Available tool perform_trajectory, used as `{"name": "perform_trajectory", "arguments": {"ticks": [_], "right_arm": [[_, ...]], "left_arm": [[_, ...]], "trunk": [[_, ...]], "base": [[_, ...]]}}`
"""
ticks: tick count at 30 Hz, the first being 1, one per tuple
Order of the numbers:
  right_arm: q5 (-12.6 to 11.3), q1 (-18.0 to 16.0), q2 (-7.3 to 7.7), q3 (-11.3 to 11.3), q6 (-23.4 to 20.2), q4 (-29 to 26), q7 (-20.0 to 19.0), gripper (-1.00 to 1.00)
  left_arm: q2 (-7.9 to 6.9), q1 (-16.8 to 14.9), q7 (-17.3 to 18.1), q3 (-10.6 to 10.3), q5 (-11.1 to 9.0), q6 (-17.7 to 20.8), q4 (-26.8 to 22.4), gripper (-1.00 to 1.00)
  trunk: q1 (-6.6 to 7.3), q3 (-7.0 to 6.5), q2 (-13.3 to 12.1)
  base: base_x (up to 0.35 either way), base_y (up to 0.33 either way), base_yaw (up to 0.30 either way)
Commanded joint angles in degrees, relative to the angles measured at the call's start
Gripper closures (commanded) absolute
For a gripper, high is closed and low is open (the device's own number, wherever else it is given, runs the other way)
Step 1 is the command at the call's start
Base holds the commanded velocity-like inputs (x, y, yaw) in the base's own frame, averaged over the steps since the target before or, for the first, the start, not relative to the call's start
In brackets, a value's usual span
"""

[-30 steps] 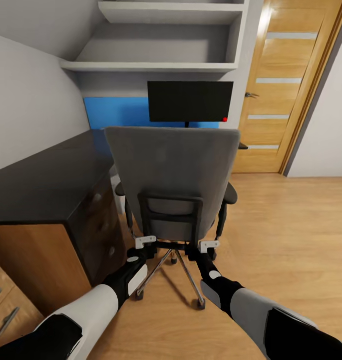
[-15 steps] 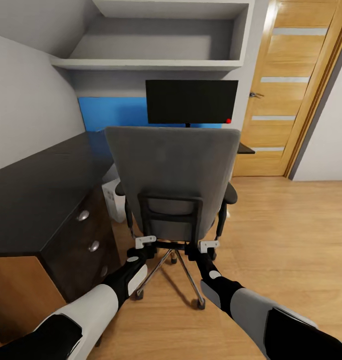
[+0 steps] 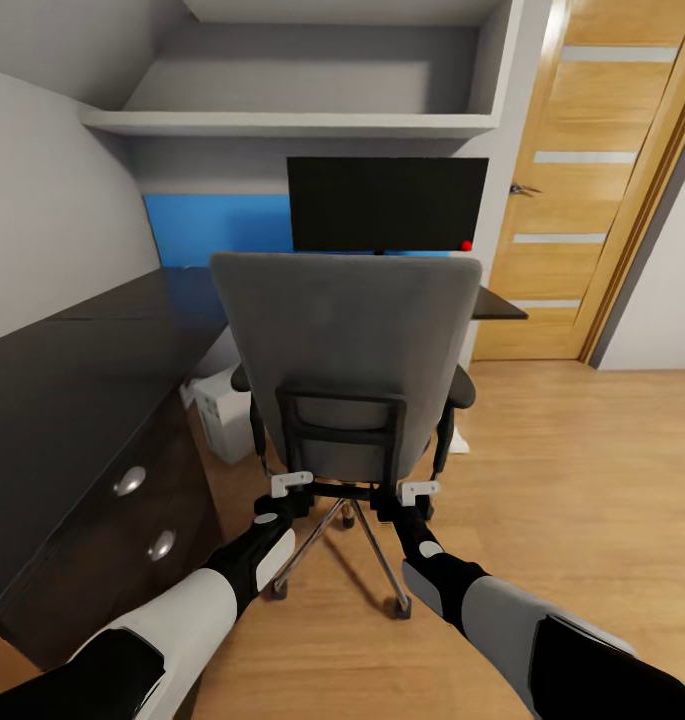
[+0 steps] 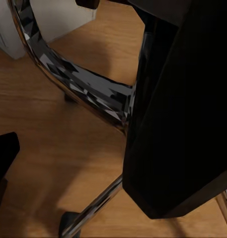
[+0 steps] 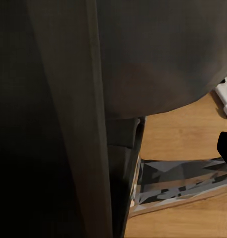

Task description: In the bedroom, organize the workspace by keeping the computer under the desk, ensuring the monitor is on the desk, placing the keyboard on the desk next to the monitor, placing the mouse on the desk next to the keyboard, moving the folder from the swivel chair onto the desk next to the mouse, stacking the notebook on top of the folder with the pen on top of the notebook, and positioning the swivel chair next to the desk.

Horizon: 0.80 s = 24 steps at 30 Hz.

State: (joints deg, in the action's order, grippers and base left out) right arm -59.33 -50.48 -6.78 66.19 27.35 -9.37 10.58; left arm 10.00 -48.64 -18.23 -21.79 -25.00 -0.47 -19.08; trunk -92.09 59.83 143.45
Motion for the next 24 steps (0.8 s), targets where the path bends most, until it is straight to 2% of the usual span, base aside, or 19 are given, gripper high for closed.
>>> {"name": "perform_trajectory", "arguments": {"ticks": [1, 24], "right_arm": [[-0.25, -0.06, 0.01, 0.08, 0.16, -0.04, 0.49, -1.0], [-0.19, -0.06, 0.02, 0.08, 0.23, -0.04, 0.49, -1.0]], "left_arm": [[0.0, -0.05, -0.4, -0.27, -0.23, -0.05, 0.01, -1.0], [0.0, -0.05, -0.4, -0.62, -0.23, -0.14, 0.01, -1.0]], "trunk": [[-0.02, 0.05, 0.02], [-0.02, 0.05, 0.02]], "base": [[0.324, 0.0, 0.0], [0.324, -0.051, 0.0]]}}
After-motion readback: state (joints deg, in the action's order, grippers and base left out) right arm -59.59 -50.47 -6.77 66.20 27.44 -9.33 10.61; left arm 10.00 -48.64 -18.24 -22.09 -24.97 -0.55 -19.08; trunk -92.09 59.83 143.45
